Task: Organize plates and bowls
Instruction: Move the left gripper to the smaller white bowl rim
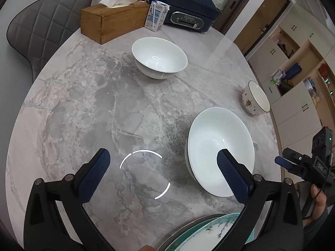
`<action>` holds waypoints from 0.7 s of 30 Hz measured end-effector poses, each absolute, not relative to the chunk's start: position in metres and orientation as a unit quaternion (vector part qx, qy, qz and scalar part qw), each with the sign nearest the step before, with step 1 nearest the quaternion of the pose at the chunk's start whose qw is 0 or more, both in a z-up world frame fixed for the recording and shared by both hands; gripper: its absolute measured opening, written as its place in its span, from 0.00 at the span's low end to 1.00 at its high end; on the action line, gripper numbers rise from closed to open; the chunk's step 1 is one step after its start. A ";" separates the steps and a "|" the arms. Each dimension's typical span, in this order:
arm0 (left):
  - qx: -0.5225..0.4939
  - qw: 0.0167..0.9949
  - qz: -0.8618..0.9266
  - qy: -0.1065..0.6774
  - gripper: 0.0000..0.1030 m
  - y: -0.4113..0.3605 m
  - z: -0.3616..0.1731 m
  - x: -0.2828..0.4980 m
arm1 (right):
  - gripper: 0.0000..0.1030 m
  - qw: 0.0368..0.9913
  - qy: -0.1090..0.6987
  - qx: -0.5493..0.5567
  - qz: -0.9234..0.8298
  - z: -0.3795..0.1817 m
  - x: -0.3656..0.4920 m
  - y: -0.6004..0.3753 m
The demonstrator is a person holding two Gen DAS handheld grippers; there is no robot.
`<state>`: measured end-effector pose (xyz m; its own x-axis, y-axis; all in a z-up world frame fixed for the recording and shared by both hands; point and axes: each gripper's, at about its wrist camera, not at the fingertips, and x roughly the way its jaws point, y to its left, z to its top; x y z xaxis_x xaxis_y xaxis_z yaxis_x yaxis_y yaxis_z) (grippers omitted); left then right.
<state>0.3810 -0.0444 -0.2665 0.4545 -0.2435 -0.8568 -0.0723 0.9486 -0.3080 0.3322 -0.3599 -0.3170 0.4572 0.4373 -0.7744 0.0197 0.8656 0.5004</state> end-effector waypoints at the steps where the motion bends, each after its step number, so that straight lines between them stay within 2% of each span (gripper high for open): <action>1: -0.150 0.842 -0.046 0.516 1.00 -0.042 -0.264 0.386 | 1.00 0.825 0.502 0.224 0.133 -0.314 0.336 -0.359; 11: -0.139 0.830 0.011 0.540 1.00 0.001 -0.264 0.481 | 1.00 0.839 0.483 0.154 0.195 -0.289 0.427 -0.303; 16: -0.156 0.820 0.036 0.549 1.00 0.016 -0.280 0.521 | 1.00 0.832 0.496 0.116 0.220 -0.283 0.500 -0.256; 21: -0.141 0.814 0.044 0.562 1.00 0.014 -0.298 0.552 | 1.00 0.808 0.528 0.105 0.239 -0.300 0.549 -0.217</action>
<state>0.5518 0.0139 -0.2982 0.3643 -0.0871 -0.9272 -0.2297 0.9564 -0.1801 0.5494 -0.2166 -0.3003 0.3288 0.4969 -0.8031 -0.2761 0.8638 0.4214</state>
